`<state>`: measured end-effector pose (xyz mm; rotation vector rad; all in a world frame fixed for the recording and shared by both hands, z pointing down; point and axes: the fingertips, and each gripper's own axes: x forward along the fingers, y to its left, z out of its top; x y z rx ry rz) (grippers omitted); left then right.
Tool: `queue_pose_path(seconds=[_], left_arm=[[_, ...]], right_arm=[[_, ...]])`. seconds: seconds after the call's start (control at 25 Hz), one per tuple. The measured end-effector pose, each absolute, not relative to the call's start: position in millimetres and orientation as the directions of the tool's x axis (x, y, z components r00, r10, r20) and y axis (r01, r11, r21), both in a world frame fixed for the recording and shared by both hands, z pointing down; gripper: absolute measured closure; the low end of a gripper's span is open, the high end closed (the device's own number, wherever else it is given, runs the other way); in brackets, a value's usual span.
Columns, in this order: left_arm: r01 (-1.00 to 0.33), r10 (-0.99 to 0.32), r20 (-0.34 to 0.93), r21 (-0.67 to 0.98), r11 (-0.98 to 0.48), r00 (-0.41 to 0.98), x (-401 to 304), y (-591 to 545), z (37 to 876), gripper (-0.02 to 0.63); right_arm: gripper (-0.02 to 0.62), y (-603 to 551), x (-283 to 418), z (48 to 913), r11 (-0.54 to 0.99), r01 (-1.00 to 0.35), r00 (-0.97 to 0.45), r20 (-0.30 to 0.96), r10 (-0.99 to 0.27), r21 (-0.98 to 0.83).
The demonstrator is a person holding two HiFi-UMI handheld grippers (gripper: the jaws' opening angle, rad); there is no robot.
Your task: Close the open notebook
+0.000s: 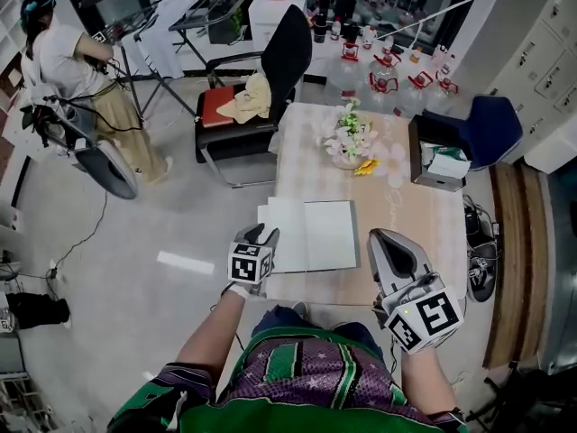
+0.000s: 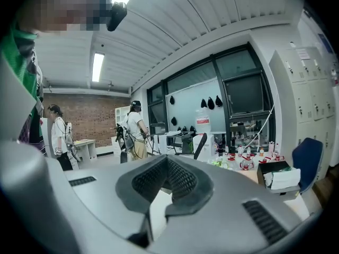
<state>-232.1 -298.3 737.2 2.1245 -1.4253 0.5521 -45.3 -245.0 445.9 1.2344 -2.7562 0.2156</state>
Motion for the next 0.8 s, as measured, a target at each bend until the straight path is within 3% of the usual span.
queue_pose_path(seconds=[0.52, 0.8], left_arm=[[-0.950, -0.665, 0.679, 0.228, -0.214, 0.312, -257.6, -304.5, 794.1, 0.439], [-0.936, -0.662, 0.665, 0.298, -0.189, 0.345, -263.5, -304.9, 804.3, 0.419]], right_arm=[[0.595, -270.1, -60.7, 459.8, 0.675, -0.730, -0.682, 0.175, -0.710, -0.106], [0.595, -273.1, -62.0, 470.1, 0.665, -0.737, -0.675, 0.188, -0.714, -0.122]])
